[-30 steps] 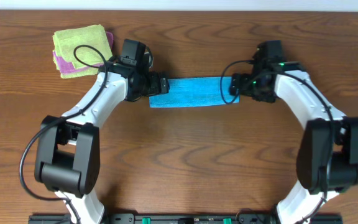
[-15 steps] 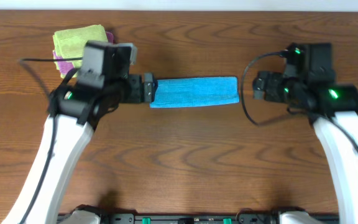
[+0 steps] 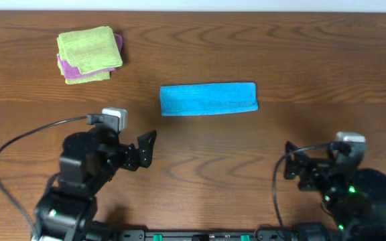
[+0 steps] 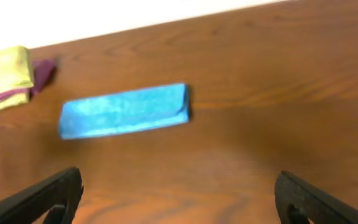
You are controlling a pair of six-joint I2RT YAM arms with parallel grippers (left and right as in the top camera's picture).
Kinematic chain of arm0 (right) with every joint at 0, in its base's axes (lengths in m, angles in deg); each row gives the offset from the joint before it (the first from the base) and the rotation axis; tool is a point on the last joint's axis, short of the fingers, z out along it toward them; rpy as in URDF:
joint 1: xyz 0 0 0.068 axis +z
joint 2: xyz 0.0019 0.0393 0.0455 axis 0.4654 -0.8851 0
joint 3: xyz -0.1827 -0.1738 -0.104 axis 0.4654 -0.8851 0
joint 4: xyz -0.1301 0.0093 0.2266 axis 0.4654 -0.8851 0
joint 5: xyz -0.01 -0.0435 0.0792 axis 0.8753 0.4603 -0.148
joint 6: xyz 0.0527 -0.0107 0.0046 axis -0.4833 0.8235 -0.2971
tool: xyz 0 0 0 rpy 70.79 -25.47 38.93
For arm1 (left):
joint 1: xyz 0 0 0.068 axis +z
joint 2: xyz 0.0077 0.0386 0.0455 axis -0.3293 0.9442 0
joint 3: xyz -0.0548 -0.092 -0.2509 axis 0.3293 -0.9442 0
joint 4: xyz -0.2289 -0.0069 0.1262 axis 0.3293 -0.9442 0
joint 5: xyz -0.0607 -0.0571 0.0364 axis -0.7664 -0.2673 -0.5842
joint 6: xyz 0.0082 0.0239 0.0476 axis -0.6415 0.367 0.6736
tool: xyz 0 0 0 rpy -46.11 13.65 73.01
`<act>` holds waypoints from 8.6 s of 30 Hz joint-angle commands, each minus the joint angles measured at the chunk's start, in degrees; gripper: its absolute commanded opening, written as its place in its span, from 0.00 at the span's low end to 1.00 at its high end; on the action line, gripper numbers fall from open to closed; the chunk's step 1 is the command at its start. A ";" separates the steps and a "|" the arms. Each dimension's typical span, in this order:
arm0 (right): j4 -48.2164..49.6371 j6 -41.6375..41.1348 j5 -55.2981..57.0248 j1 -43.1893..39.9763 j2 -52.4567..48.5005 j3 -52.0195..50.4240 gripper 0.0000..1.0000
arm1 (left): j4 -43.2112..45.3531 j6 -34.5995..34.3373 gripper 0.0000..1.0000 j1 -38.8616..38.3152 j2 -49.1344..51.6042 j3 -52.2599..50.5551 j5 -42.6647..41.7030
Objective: Fold the cloth
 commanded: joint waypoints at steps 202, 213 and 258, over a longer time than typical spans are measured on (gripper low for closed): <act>50.71 -15.72 -42.29 -6.08 -92.06 10.12 0.45 | 23.80 -6.38 0.06 -2.40 68.85 18.51 -1.88; 50.86 -13.33 -38.23 -6.01 -92.04 12.70 0.10 | 23.26 -6.34 0.06 -2.40 68.85 18.51 -1.88; 43.39 -7.56 -42.66 10.19 -83.38 21.05 0.02 | 22.93 -5.97 0.06 -2.38 69.18 18.51 1.36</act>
